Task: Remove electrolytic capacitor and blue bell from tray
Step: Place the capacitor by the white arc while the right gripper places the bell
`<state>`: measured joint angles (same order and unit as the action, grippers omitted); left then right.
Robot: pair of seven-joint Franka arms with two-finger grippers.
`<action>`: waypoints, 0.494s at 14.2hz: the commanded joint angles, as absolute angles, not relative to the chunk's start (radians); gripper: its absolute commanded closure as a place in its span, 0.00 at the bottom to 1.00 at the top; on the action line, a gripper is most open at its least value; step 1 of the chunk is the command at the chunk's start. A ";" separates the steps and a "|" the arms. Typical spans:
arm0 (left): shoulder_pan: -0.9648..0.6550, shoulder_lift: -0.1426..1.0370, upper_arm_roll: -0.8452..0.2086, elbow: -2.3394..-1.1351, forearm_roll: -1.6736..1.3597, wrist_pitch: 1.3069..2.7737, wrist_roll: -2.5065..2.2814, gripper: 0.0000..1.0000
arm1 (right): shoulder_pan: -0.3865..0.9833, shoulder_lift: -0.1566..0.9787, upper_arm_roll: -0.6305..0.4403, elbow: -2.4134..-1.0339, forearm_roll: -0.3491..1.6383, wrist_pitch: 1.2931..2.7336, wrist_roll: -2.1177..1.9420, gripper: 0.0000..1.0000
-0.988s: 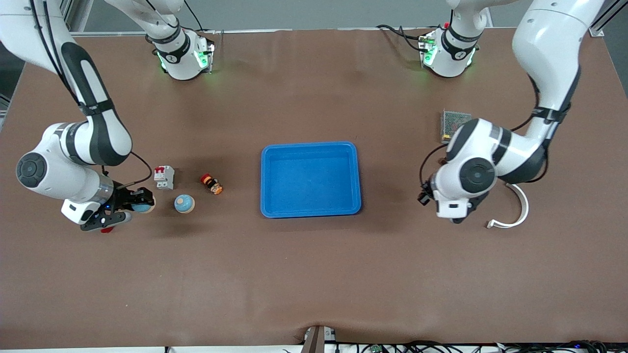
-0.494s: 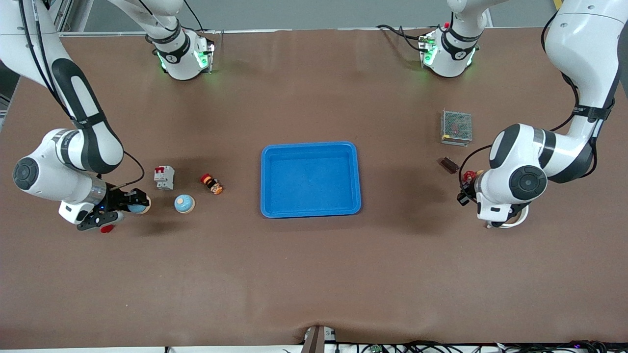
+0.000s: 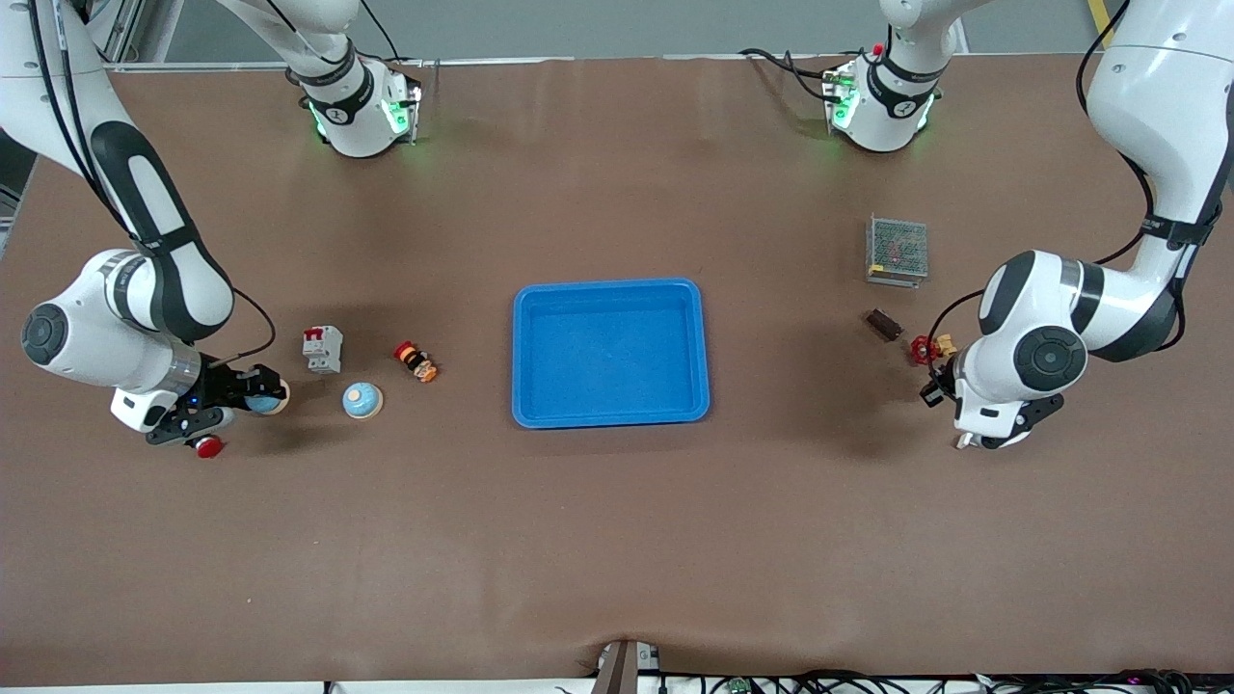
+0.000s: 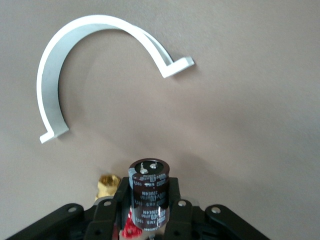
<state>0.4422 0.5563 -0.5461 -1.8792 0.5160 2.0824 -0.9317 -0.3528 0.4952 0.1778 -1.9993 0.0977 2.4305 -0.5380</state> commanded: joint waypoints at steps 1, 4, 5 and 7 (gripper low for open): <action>0.482 0.583 -0.552 -1.890 0.584 2.132 -0.922 1.00 | -0.374 0.497 0.201 -2.028 0.121 2.482 -0.566 1.00; 0.486 0.613 -0.552 -1.882 0.594 2.158 -0.922 1.00 | -0.377 0.509 0.201 -2.028 0.121 2.490 -0.583 1.00; 0.488 0.626 -0.552 -1.878 0.594 2.167 -0.923 0.99 | -0.382 0.512 0.201 -2.028 0.123 2.499 -0.597 1.00; 0.488 0.638 -0.552 -1.876 0.624 2.180 -0.923 0.98 | -0.391 0.520 0.201 -2.028 0.130 2.502 -0.618 1.00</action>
